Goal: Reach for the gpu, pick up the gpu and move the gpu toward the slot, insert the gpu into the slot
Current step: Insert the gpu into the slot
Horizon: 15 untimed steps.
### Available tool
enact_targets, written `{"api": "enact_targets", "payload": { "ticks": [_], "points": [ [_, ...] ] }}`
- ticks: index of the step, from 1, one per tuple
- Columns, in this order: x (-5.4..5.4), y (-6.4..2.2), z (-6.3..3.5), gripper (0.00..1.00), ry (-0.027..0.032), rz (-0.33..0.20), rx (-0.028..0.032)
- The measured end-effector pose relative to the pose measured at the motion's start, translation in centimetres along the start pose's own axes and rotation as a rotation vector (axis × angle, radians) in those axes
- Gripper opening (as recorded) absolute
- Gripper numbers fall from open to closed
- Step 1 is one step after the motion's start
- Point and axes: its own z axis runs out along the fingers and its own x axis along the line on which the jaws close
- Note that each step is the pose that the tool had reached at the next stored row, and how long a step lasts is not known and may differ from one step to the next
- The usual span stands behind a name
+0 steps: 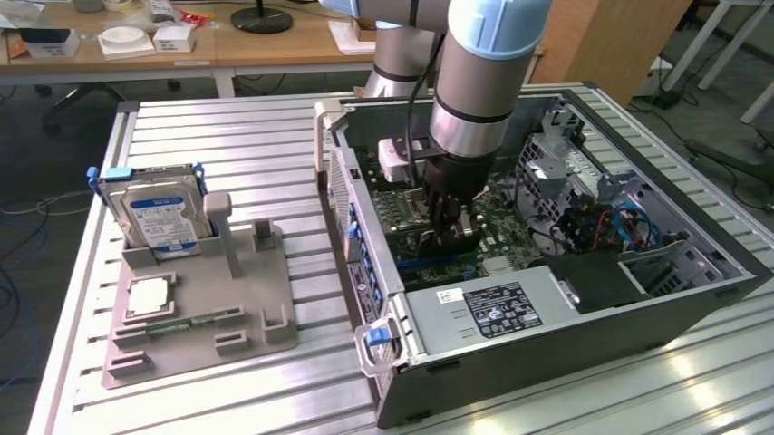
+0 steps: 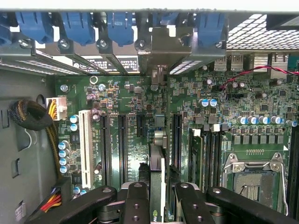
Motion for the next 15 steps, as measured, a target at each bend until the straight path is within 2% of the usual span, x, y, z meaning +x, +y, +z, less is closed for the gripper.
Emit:
{"api": "enact_targets", "payload": {
  "ticks": [15],
  "points": [
    [0.01,0.10,0.29,0.26,0.0002,0.000,-0.0002]
  ]
}}
